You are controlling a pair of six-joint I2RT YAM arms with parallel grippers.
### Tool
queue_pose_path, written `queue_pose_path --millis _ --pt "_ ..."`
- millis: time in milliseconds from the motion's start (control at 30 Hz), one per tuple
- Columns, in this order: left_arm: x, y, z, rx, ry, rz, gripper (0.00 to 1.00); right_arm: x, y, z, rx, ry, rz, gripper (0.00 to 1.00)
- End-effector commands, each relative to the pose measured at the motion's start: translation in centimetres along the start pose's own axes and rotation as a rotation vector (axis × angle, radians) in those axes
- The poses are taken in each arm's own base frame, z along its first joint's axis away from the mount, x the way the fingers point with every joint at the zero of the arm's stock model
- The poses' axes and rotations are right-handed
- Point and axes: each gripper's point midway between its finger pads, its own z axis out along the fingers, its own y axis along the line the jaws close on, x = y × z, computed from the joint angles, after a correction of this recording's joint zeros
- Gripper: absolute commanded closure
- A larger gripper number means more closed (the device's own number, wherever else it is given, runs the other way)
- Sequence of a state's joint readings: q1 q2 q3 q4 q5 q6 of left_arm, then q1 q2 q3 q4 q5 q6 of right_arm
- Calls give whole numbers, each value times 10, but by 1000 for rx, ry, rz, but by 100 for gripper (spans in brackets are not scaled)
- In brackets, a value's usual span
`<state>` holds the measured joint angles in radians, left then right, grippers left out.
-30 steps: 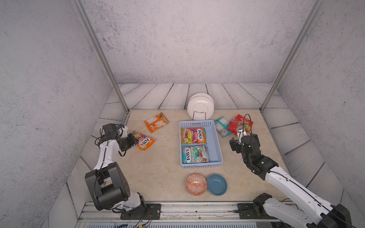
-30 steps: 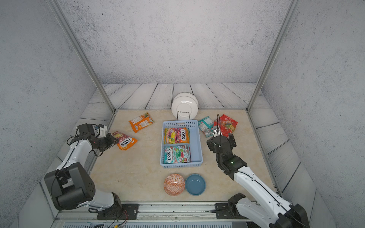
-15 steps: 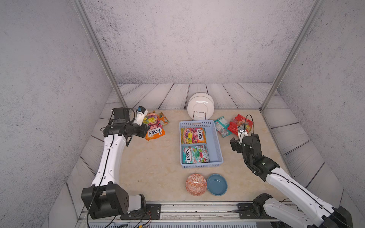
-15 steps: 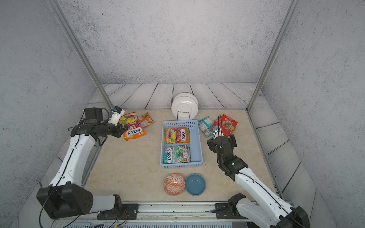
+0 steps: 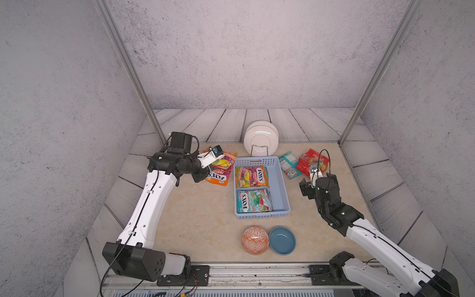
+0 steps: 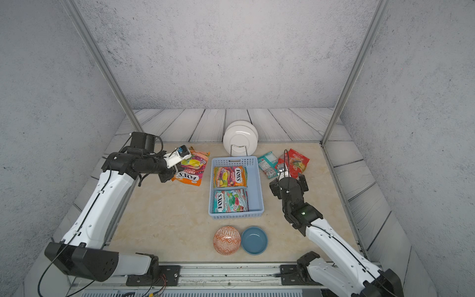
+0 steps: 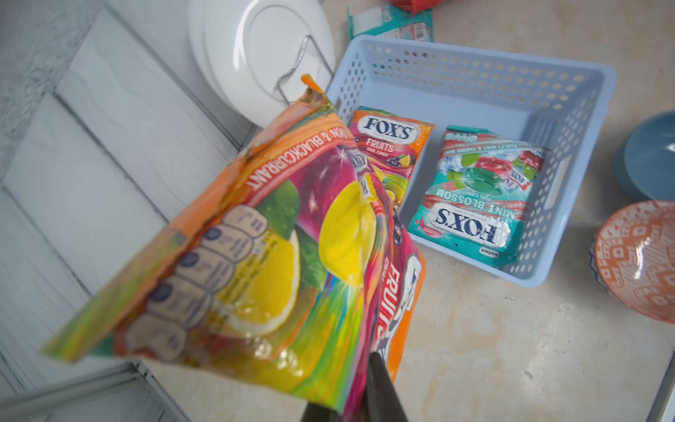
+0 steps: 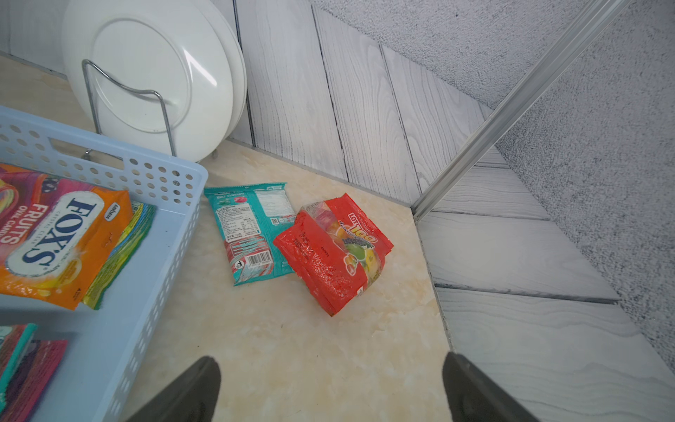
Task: Put the candies in the basket
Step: Place the candy in the basket.
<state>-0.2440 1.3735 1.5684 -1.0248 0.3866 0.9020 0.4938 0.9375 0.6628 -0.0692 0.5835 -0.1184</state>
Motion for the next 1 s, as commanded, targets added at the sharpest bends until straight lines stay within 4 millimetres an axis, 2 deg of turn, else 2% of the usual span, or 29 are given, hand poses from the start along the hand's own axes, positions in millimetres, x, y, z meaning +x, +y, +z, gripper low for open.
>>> queue_pose_path --millis 0,133,233,333,467,633,733,867,967 --pt "-13 -16 -2 14 44 236 100 0 -9 -3 35 -10 8 1" --pt "-36 -31 9 26 49 376 100 -7 -7 -4 19 -25 19 1" --pt "-53 -39 18 42 48 421 100 1 -10 -3 38 -7 10 1" --pt "-63 -54 30 92 59 477 100 -3 -10 -4 32 -10 14 1" --pt "-71 -63 53 91 110 560 100 2 -11 -3 48 0 -3 1" --pt "-76 -76 79 127 149 642 100 -5 -10 -5 27 -21 4 1" --pt "-73 -87 89 176 199 701 100 1 -12 -6 42 -13 -6 1" --pt "-73 -97 103 220 230 736 100 -4 -13 -8 38 -34 -16 1" --pt "-73 -103 114 240 252 753 100 1 -13 -6 44 -18 -14 1"
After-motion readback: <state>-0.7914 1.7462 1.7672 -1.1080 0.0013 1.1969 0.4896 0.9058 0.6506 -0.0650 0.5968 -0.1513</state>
